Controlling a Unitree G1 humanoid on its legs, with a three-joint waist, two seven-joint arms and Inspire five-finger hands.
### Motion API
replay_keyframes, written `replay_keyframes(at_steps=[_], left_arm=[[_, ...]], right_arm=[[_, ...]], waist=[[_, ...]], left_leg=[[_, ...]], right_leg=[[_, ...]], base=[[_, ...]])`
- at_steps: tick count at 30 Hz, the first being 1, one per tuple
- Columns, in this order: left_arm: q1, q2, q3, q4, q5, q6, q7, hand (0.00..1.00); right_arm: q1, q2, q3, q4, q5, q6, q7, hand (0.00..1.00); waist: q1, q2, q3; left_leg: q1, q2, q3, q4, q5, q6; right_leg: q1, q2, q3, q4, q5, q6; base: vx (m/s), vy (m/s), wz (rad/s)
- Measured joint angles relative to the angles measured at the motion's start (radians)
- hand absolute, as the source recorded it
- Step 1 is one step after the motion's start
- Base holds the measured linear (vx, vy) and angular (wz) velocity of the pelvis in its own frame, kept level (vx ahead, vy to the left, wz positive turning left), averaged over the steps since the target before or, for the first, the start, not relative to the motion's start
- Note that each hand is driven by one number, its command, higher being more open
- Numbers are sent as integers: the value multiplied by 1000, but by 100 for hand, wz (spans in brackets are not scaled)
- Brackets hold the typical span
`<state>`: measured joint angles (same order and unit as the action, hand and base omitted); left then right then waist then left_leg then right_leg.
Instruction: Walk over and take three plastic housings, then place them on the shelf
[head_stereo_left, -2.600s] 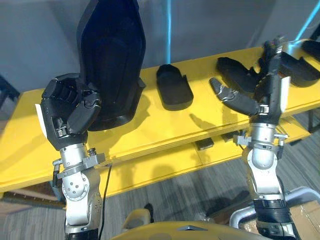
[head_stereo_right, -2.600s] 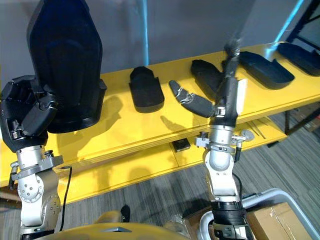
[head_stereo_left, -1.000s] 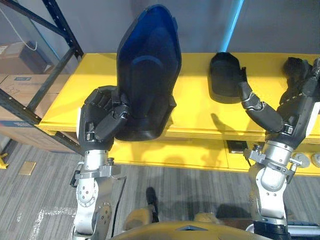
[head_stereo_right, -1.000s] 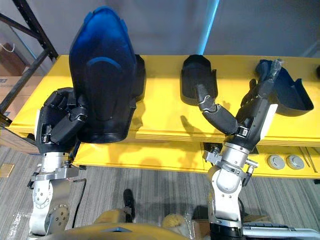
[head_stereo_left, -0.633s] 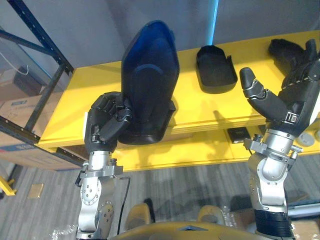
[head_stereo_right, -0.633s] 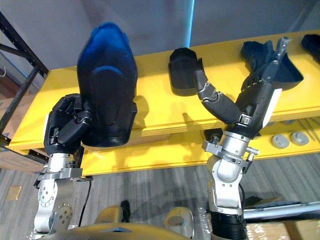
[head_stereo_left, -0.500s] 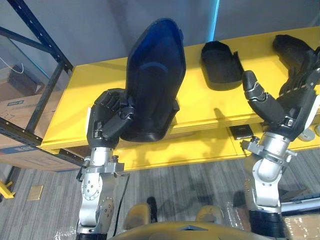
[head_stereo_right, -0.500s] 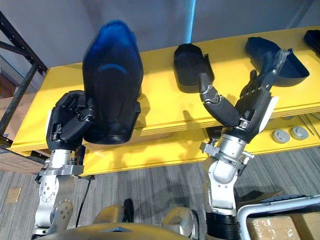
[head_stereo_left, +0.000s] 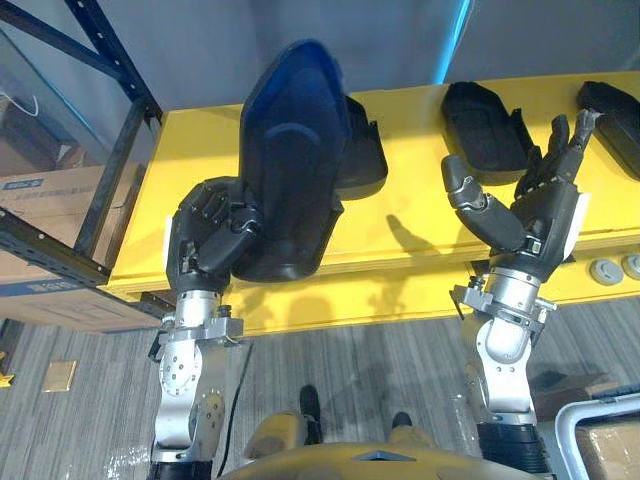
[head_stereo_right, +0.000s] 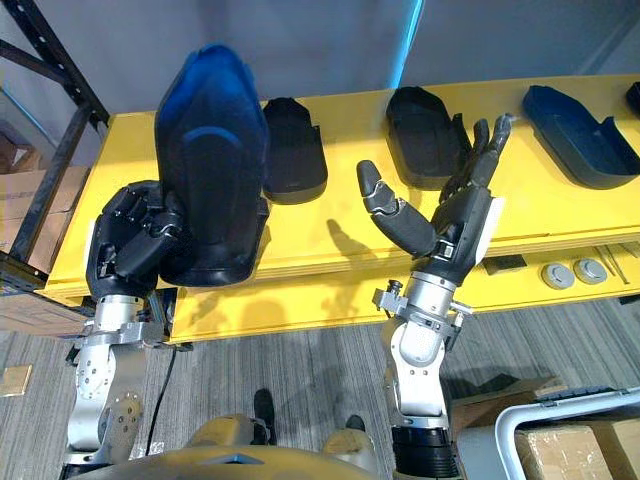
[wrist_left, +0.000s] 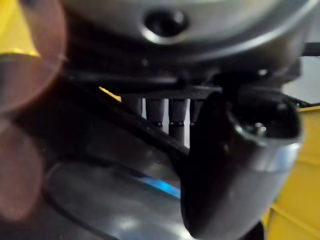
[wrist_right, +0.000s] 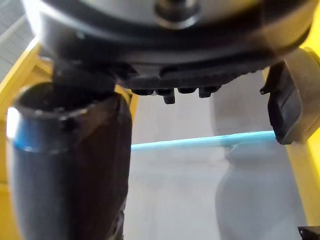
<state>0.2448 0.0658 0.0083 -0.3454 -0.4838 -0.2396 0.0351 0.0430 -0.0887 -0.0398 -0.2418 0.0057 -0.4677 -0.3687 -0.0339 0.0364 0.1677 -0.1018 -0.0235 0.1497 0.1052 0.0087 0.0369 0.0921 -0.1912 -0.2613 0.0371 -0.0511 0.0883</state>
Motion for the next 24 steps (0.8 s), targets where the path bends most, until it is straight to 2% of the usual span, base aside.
replay_keyframes(at_steps=[6, 8, 10, 11, 14, 16, 17, 19, 20, 21, 23, 24], left_arm=[[35, -30, 19, -42, -16, -8, 50, 0], [45, -34, 32, -58, -17, -12, 71, 0], [45, -44, 63, -58, -17, -26, 81, 0], [46, -49, 70, -58, -18, -26, 84, 0], [59, -70, 86, -58, -27, -30, 87, 0], [78, -71, 83, -58, -26, -38, 74, 0], [79, -71, 78, -58, -24, -39, 65, 0], [80, -70, 66, -57, -21, -40, 65, 0], [78, -69, 64, -54, -16, -41, 64, 0], [68, -64, 65, -45, -16, -43, 63, 0], [47, -47, 74, -40, -16, -53, 63, 0], [32, -43, 79, -38, -15, -53, 63, 0]], right_arm=[[18, -9, -39, -86, 23, -5, 52, 100], [35, -7, -28, -110, 57, -23, 80, 100], [39, -6, -14, -108, 89, -35, 101, 100], [41, -6, -8, -105, 87, -35, 100, 100], [45, -5, 4, -101, 40, -38, 93, 100], [45, -4, 11, -102, 48, -43, 102, 100], [48, -2, 12, -101, 51, -43, 99, 100], [53, -5, 8, -102, 50, -42, 85, 100], [53, -23, 3, -103, 40, -42, 61, 100], [55, -24, -2, -102, 37, -41, 48, 100], [56, -23, -37, -106, 37, -41, -8, 100], [56, -23, -52, -106, 30, -41, -26, 100]], waist=[[3, 5, -9], [4, 7, -10], [11, 11, -7], [13, 11, -7], [29, 8, -7], [27, 6, -7], [25, -3, 1], [15, 9, -6], [0, 25, -14], [-3, 27, -18], [-19, 8, -36], [-23, 4, -35]], left_leg=[[39, 1, -22, -87, 53, -14], [21, 13, -20, -45, 35, -20], [-58, 49, -24, 132, -31, -36], [-68, 56, -28, 156, -37, -41], [-31, 62, -36, 74, -12, -44], [-26, 66, -15, 48, -6, -41], [-51, 80, -7, 101, -17, -34], [-80, 115, -4, 192, -35, -28], [-69, 143, 24, 182, -52, -56], [-60, 129, 38, 179, -61, -60], [-36, 55, 71, 121, -55, -40], [-31, 36, 72, 111, -50, -32]], right_leg=[[-2, 11, -14, 34, -22, -2], [-6, 14, -13, 51, -32, -2], [-18, 31, -11, 88, -47, -3], [-19, 36, -11, 94, -47, -2], [-20, 38, -10, 111, -57, -17], [-20, 31, -13, 100, -57, -15], [-19, 24, -18, 103, -59, -12], [-15, 5, -22, 122, -72, 7], [-15, -1, -21, 145, -88, 30], [-14, -23, -14, 162, -96, 41], [-21, -92, 1, 164, -85, 69], [-20, -110, 0, 162, -77, 80]], base=[[-56, -40, 10], [-19, -15, 1], [-60, -35, 1], [-75, -51, -2], [-85, -34, 2], [-96, -13, 14], [-69, 28, 14], [-34, 106, 0], [13, 168, -3], [64, 235, -11], [120, 240, -2], [158, 263, 20]])
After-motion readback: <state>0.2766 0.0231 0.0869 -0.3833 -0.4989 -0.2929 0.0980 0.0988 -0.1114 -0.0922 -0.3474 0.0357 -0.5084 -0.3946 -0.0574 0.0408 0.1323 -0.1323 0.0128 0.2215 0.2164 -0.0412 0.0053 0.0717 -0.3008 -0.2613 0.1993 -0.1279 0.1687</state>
